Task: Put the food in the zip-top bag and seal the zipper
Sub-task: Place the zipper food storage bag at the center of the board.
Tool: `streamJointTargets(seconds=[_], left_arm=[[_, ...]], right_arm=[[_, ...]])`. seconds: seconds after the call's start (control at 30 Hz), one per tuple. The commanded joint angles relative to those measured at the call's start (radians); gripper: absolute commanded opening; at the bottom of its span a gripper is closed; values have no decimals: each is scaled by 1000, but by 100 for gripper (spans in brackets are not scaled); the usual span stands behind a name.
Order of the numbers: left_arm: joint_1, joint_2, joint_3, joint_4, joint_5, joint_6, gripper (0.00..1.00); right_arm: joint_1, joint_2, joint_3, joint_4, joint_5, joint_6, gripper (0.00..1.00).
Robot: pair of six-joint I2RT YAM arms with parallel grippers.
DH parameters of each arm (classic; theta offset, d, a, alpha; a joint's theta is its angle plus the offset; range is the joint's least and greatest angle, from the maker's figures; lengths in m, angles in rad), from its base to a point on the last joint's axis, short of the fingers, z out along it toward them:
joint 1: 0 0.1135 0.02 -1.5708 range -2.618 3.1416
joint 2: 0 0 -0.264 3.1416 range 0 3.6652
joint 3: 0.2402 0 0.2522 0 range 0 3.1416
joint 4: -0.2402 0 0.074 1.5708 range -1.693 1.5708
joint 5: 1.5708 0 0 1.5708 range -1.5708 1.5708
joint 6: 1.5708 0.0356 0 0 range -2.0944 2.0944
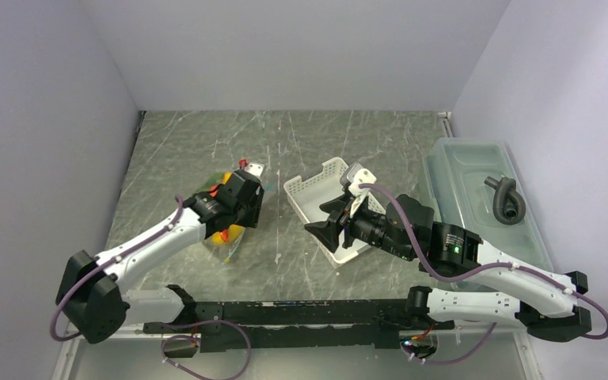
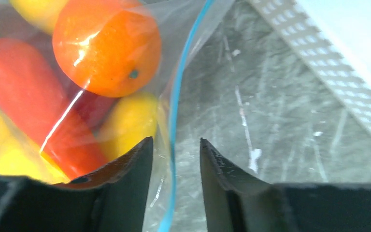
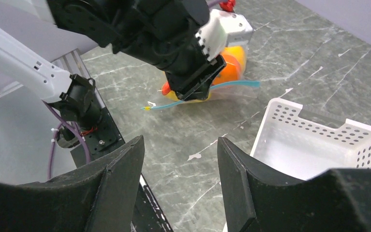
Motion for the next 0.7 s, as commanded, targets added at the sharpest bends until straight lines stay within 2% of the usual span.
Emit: streamJointTargets(seconds=[0.0, 0.27, 0.53, 0.67], left_arm=[[-14, -101, -3, 4, 95, -52, 48], [-18, -257, 57, -50, 80, -44, 54], [-14, -254, 175, -137, -34, -13, 60], [-7, -239, 231, -165, -97, 10, 57]], right_arm=[[-5, -11, 15, 11, 23, -2, 61], [-8, -12, 15, 12, 22, 2, 61], [-10, -10, 16, 11, 16, 8, 60], [-10, -15, 18, 8, 14, 6, 56]])
